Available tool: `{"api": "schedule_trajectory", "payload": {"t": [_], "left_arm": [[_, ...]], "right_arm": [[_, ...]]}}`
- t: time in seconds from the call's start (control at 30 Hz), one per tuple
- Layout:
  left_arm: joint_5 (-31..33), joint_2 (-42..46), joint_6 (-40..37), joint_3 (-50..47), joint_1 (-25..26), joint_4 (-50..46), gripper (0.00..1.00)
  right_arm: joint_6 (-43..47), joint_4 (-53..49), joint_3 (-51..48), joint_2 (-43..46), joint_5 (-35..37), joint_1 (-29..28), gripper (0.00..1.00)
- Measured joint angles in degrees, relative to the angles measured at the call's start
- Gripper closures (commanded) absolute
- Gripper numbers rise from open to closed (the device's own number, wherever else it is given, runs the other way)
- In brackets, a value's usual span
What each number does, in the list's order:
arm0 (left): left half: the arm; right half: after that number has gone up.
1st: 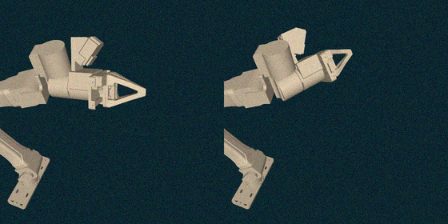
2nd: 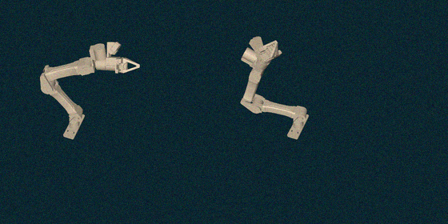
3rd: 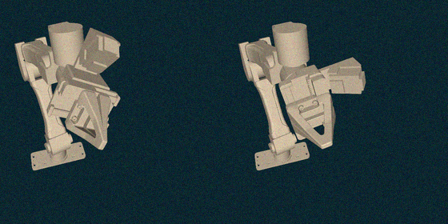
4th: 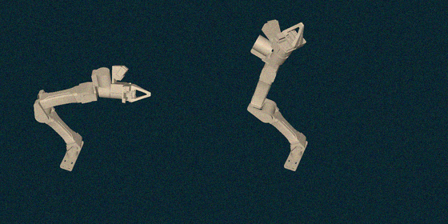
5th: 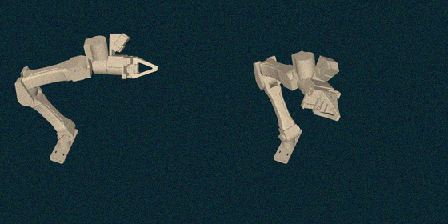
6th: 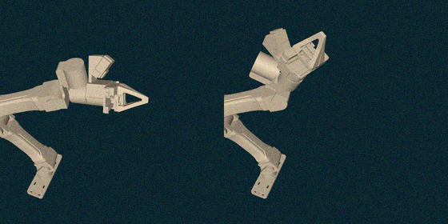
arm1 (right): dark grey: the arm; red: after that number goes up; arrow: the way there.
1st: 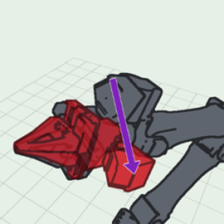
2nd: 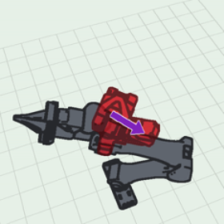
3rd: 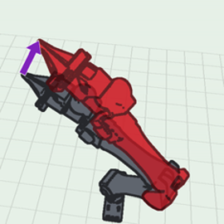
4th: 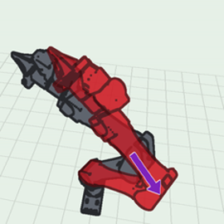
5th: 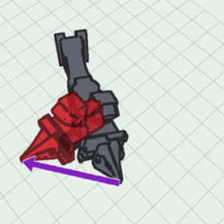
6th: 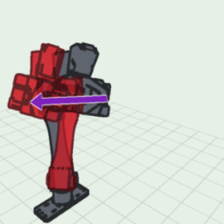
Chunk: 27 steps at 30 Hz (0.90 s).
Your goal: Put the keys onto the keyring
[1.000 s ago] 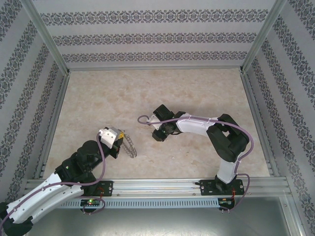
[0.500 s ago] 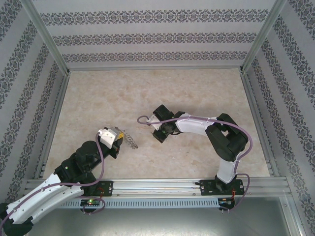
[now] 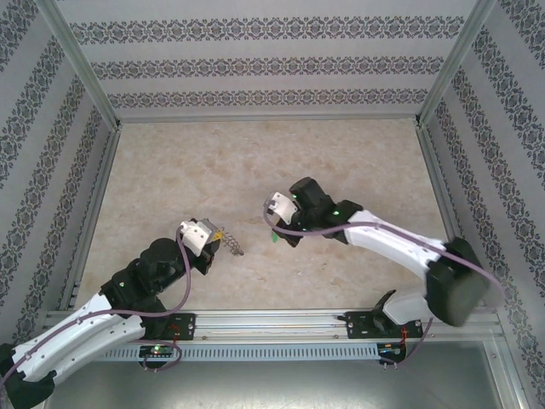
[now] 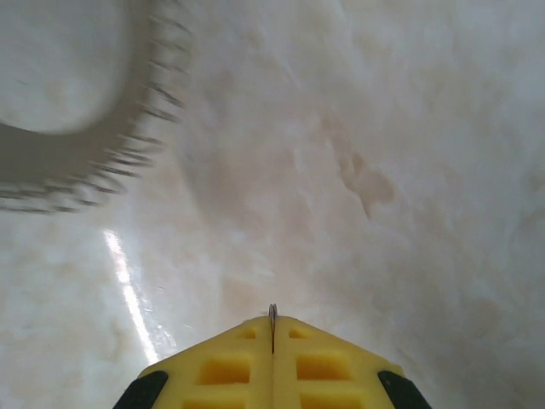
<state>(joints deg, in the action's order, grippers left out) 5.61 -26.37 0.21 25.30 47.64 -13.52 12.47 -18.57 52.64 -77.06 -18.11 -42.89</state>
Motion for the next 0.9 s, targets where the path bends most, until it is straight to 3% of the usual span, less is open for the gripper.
{"api": "schedule_trajectory", "payload": {"t": [0.13, 0.37, 0.6, 0.9], "left_arm": [[-5.4, -5.0, -1.8, 2.3, 0.0, 3.0, 1.00], [-18.1, -13.2, -6.2, 4.8, 0.0, 8.7, 1.00], [-26.5, -19.8, -9.0, 6.9, 0.0, 13.1, 1.00], [-29.9, -22.3, -10.2, 7.0, 0.0, 14.5, 1.00]], "right_arm": [[1.4, 2.4, -2.5, 10.7, -5.3, -0.4, 1.00], [3.2, 7.8, -7.7, 20.4, -15.3, -0.8, 1.00], [4.3, 10.1, -8.8, 21.8, -19.3, -1.1, 1.00], [4.7, 11.8, -10.5, 21.8, -18.4, -1.3, 1.00]]}}
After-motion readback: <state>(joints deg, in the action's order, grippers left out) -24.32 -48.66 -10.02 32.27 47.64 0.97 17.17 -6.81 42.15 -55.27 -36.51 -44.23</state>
